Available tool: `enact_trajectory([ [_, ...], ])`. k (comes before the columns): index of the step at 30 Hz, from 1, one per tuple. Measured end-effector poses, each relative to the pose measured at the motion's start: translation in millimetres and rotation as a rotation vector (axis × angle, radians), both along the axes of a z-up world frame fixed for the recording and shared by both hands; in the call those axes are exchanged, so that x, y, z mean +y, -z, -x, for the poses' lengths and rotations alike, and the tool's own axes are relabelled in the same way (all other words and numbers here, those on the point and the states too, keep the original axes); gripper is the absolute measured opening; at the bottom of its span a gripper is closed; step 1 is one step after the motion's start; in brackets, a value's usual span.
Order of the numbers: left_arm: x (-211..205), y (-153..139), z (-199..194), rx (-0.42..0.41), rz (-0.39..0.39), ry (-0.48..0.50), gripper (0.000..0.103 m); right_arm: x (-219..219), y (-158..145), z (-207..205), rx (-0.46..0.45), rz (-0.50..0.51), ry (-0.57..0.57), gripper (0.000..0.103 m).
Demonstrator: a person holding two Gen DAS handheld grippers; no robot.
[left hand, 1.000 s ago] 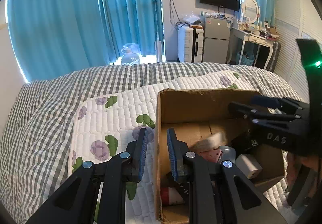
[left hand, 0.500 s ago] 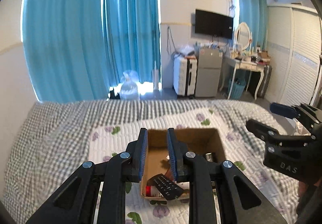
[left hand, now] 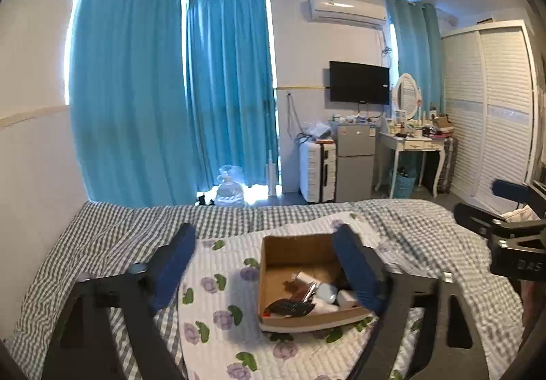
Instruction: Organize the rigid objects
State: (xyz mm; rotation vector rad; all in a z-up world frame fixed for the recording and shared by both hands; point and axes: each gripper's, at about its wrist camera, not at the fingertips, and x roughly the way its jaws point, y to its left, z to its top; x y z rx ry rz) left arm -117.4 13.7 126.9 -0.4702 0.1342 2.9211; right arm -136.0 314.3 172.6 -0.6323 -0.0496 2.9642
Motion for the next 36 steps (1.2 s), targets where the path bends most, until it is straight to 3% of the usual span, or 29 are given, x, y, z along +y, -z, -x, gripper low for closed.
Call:
enact_trajectory([
  [1,-3,6,1,0.007,-0.006,-0.013,0.103,2,7,-2,0.008,0.019,0.006,0.103],
  [7,-7,59,22,-0.022,-0.041,-0.025,0.103,8,62,15,0.073,0.066,0.033,0.103],
  [12,5,113,23,-0.027,0.043,-0.034,0.103,4,113,22,0.117,0.059,0.017,0.103],
  [17,7,142,14,-0.026,0.043,-0.034,0.103,4,151,34,0.058,0.041,0.012,0.103],
  [20,7,146,18,-0.049,0.025,-0.033,0.103,6,158,35,0.047,0.041,0.015,0.103],
  [26,-1,143,15,-0.019,-0.033,-0.052,0.103,4,164,35,0.038,0.038,0.017,0.103],
  [36,0,147,17,-0.018,-0.014,-0.061,0.103,7,171,37,0.025,0.051,0.045,0.103],
])
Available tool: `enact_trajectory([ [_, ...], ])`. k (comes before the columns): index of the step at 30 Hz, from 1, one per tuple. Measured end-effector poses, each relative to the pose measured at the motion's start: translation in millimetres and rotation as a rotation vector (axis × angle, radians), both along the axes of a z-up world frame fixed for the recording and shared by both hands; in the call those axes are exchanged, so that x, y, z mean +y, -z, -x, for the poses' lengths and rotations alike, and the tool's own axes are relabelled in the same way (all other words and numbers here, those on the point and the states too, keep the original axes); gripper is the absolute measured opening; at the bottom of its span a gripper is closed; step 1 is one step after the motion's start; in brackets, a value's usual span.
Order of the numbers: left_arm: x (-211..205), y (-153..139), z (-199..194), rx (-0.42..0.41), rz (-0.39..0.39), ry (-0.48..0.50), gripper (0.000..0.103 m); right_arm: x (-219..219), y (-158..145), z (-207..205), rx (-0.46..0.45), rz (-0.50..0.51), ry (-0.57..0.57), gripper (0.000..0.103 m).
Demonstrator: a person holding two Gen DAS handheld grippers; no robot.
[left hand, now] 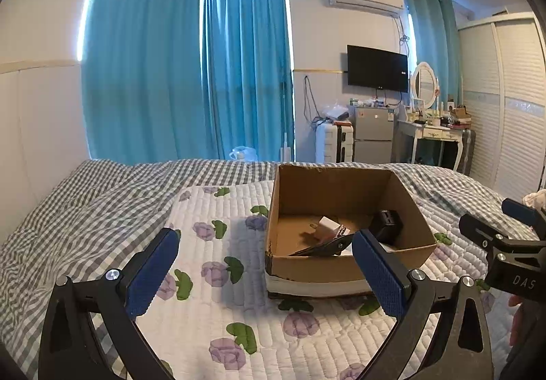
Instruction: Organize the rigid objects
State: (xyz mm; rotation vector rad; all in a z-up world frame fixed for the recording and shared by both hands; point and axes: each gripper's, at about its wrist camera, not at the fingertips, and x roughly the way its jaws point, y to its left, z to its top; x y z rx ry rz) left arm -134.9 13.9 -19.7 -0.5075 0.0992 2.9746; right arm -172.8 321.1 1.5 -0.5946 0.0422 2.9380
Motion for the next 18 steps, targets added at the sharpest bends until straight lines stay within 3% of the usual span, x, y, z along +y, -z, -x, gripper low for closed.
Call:
enact_trajectory([
  [18,3.1,5.1,1.4,-0.014,0.013,0.008,0.103,0.6,0.5,0.1,0.001,0.007,0.007,0.103],
])
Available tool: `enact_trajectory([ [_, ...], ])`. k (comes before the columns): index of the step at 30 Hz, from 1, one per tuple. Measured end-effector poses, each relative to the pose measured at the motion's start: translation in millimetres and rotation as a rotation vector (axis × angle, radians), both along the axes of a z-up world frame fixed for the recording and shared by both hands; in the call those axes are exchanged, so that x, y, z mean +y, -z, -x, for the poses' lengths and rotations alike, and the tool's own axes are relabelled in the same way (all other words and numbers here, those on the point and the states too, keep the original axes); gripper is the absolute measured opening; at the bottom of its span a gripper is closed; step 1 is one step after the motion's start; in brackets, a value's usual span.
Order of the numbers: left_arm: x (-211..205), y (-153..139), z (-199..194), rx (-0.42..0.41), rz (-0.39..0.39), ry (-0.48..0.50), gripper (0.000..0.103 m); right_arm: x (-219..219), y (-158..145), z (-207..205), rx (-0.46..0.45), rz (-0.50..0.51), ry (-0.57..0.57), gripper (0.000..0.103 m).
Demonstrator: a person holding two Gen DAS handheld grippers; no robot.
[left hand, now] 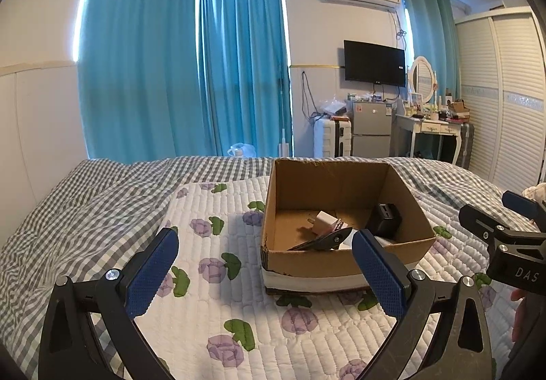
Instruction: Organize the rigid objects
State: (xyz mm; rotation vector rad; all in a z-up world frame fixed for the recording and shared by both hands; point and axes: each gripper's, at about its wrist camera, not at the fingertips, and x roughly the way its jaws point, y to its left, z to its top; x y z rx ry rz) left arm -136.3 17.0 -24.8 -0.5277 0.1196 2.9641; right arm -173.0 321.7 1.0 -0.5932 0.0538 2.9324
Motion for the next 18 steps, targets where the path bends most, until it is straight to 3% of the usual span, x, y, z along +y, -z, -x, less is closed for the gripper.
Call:
enact_trajectory([
  [18,-0.8,-0.5,0.5,-0.010,-0.006,-0.002,0.103,1.2,2.4,1.2,-0.019,0.002,0.005,0.103],
])
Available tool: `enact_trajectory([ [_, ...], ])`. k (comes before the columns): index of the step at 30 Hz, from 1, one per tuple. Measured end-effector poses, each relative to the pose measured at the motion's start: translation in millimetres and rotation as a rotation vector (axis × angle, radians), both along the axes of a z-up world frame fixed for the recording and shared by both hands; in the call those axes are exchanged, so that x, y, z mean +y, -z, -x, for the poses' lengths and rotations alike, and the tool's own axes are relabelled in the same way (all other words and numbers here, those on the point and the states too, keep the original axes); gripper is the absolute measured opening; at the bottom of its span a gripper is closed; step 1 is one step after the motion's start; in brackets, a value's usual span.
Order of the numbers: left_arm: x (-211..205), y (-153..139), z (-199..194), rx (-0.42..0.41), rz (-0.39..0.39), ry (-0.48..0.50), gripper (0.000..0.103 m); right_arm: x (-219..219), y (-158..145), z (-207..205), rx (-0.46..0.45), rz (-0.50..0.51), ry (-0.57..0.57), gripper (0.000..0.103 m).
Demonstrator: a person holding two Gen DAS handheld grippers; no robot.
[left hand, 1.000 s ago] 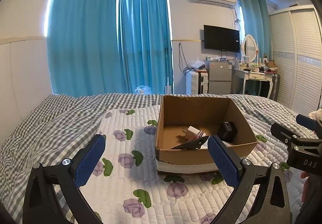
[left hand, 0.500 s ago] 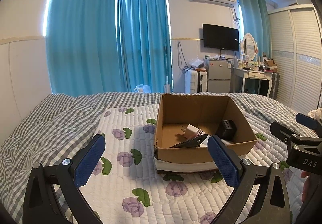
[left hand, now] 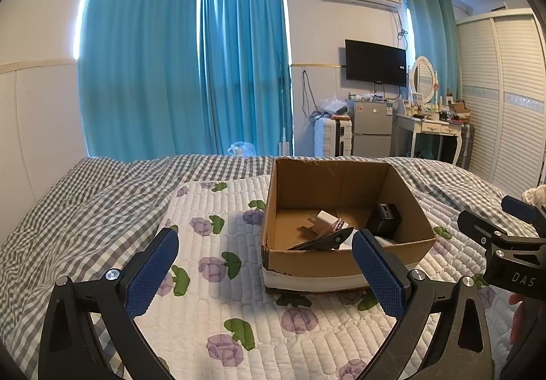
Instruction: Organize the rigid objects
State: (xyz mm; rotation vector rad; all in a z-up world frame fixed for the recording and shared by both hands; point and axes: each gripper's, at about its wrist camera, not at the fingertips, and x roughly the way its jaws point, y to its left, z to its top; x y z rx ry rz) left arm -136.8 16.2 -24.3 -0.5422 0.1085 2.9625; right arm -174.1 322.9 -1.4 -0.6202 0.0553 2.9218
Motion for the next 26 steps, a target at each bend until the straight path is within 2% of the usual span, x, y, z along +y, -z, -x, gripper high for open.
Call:
enact_trajectory([
  [26,1.1,2.3,1.8,-0.004,0.012,0.005,0.103,1.3,3.9,2.5,-0.021,-0.001,0.005,0.103],
])
